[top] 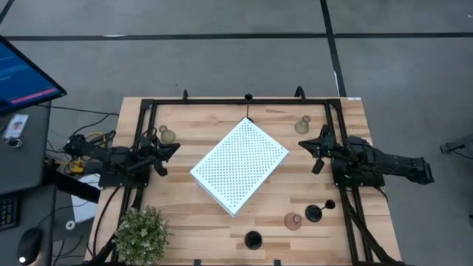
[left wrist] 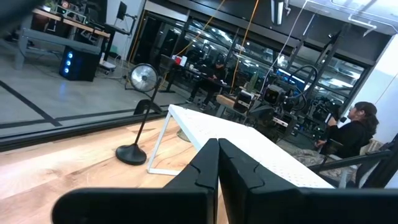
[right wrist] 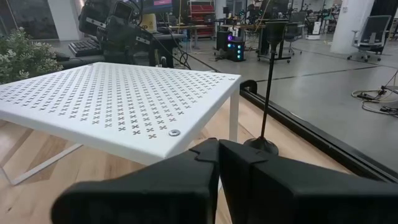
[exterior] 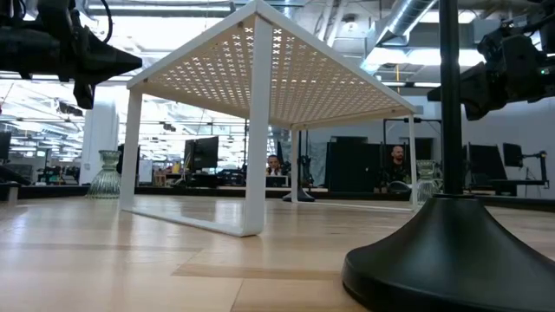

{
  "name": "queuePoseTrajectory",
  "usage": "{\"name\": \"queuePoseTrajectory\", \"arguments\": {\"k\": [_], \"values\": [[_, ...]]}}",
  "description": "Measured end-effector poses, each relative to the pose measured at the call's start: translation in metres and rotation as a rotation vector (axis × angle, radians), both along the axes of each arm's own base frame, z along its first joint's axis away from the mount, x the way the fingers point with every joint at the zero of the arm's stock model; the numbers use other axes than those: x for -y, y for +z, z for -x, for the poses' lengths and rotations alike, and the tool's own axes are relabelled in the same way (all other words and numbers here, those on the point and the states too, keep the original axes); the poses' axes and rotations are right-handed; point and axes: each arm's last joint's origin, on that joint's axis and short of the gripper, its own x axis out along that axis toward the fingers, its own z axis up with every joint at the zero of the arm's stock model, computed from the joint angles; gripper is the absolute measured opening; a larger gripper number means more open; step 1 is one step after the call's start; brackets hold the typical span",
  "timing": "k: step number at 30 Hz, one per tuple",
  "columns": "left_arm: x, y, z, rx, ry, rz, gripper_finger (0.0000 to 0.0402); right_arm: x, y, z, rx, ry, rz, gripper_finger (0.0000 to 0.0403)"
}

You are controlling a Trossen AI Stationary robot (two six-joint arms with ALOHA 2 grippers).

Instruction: Pick & Place candle stick holders

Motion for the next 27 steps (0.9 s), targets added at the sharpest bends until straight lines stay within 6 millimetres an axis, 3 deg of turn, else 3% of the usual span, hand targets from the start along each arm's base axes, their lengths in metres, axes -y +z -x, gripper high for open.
{"name": "queuePoseTrajectory", "arguments": {"k": [27], "values": [[-0.0005, 0.0046, 0.0008, 0.1, -0.011, 0.134, 0.0008, 0.0, 0.0, 0.0, 0.0, 0.0, 0.0, 0.0006]]}}
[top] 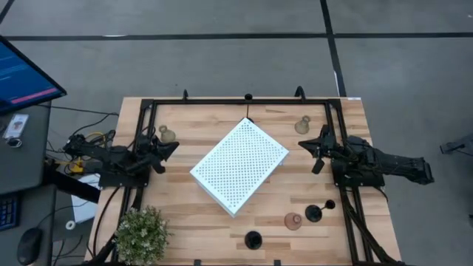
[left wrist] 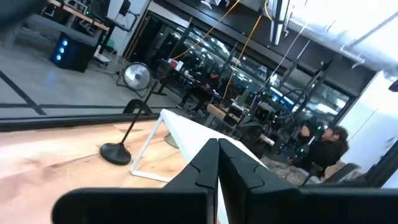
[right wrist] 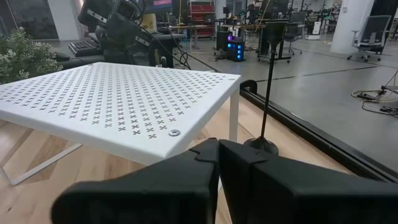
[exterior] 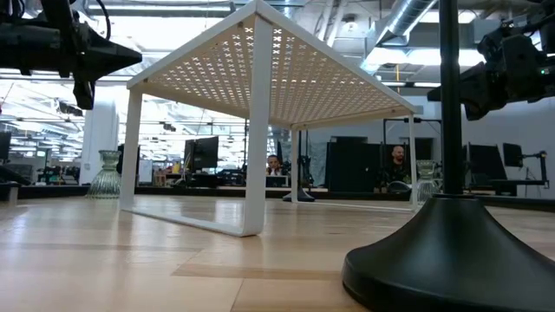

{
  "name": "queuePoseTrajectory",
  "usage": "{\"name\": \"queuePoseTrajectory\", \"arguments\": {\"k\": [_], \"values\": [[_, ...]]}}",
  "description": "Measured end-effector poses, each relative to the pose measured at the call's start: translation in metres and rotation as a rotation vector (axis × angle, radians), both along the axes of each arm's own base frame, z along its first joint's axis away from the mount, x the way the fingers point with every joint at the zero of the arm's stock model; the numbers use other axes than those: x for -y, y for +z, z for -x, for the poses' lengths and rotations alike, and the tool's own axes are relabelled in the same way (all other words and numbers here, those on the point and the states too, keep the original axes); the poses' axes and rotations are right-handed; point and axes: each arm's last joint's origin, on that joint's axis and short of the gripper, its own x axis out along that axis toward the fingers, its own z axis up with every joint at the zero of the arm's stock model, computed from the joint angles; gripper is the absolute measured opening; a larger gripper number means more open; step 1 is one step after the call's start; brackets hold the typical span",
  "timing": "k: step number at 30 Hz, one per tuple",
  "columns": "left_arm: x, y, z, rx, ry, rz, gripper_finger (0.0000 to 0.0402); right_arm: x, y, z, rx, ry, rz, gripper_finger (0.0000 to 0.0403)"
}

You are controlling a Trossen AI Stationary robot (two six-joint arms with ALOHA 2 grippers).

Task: Pick & Place candle stick holders
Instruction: Put the top left black candle holder on the shelf

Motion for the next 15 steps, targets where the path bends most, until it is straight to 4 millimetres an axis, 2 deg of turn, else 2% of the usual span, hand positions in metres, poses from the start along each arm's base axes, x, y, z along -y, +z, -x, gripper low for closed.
{"name": "queuePoseTrajectory", "arguments": {"k": [15], "values": [[-0.001, 0.0097, 0.0025, 0.112, -0.003, 0.057, 0.0008, 0.0, 0.0, 0.0, 0.0, 0.0, 0.0, 0.0006]]}}
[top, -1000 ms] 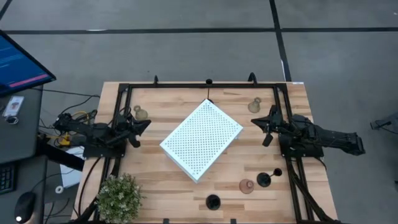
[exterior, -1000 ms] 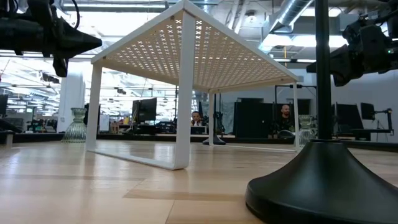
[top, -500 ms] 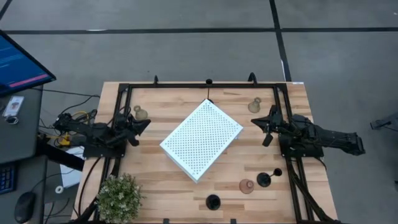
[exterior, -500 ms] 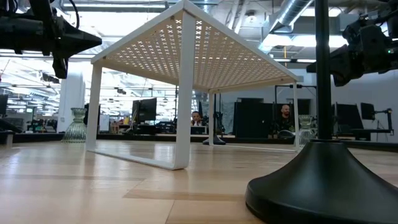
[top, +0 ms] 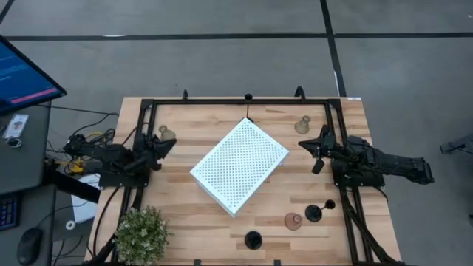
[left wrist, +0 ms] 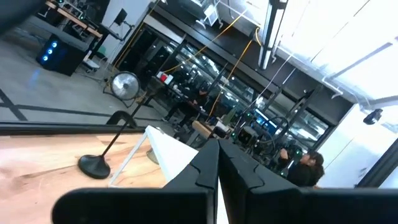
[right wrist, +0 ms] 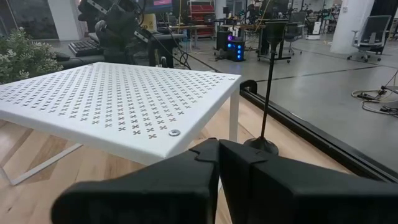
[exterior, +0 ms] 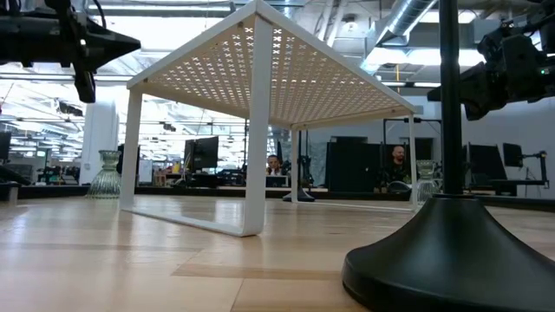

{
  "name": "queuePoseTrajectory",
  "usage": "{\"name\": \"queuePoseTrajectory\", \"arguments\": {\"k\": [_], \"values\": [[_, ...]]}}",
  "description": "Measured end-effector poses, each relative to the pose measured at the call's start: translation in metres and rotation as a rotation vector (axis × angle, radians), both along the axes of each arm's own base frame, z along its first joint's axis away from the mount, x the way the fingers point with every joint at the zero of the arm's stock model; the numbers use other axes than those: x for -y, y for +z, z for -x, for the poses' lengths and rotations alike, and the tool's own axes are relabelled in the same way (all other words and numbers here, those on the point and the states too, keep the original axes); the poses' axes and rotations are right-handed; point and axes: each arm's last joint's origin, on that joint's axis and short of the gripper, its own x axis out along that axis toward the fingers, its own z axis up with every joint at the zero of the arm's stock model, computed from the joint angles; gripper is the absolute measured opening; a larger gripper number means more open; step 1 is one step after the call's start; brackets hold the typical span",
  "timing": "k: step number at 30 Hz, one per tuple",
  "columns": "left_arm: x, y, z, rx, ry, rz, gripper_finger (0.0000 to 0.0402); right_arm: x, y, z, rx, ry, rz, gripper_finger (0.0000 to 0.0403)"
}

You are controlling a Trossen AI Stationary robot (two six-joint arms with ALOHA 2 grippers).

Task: Pick & Place candle stick holders
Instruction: Put the top left black candle holder on the shelf

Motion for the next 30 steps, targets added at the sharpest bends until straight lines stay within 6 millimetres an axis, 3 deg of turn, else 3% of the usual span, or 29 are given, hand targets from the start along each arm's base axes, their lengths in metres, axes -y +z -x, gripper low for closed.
{"name": "queuePoseTrajectory", "arguments": {"k": [7, 19, 25, 30], "values": [[0.0, 0.006, 0.002, 0.083, -0.039, 0.037, 0.0021, 0.0, 0.0, 0.0, 0.0, 0.0, 0.0, 0.0006], [-0.003, 0.021, 0.009, 0.26, -0.05, 0.1, 0.0125, 0.0, 0.0, 0.0, -0.002, 0.0, 0.006, 0.0006], [-0.003, 0.029, 0.012, 0.321, -0.088, 0.119, 0.0151, 0.006, 0.001, 0.002, -0.173, -0.125, 0.425, 0.0006], [-0.002, 0.049, 0.011, 0.327, -0.111, 0.102, 0.0155, 0.007, 0.001, 0.002, -0.156, -0.155, 0.384, 0.0006]]}}
